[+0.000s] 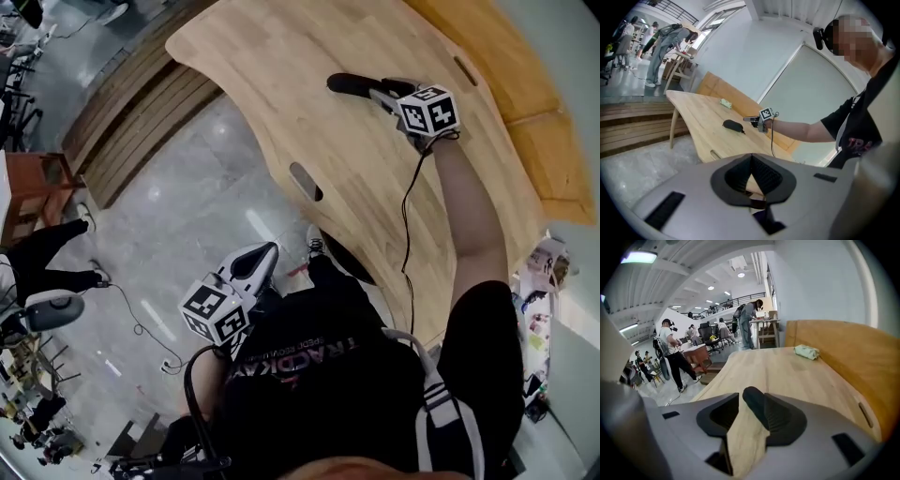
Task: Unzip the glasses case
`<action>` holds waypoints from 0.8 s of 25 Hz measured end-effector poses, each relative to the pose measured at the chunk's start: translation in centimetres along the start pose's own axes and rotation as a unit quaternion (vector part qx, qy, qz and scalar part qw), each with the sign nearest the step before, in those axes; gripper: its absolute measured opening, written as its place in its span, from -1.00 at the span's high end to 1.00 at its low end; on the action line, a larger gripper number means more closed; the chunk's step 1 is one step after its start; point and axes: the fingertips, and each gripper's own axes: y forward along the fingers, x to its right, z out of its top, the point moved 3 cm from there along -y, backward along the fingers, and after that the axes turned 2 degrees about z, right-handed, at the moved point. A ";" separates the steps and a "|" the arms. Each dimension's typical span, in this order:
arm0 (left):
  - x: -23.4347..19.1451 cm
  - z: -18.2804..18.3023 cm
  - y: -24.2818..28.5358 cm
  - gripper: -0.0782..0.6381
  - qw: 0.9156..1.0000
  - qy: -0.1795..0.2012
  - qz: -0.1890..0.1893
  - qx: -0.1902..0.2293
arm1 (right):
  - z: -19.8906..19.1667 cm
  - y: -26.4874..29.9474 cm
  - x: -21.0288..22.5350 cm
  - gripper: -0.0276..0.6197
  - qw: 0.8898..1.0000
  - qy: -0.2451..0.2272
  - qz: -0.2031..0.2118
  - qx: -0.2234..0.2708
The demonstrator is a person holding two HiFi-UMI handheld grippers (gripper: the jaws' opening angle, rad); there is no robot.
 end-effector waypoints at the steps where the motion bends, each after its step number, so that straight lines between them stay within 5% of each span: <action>1: -0.2 -0.2 0.0 0.75 1.000 -0.006 0.006 0.000 | 0.2 1.2 0.9 0.38 1.000 0.002 0.010 -0.014; 11: -1.3 -1.9 -0.4 0.75 0.997 -0.051 0.058 -0.003 | -1.6 7.6 3.9 -0.09 0.981 -0.025 0.080 -0.174; 16: -1.3 -2.6 -0.5 0.75 0.996 -0.065 0.065 -0.006 | -2.5 8.2 3.2 -0.11 0.975 -0.026 0.111 -0.190; 20: -1.2 -2.4 0.1 0.75 0.996 -0.064 0.059 -0.007 | -3.9 8.8 1.6 -0.11 0.970 -0.074 0.121 -0.197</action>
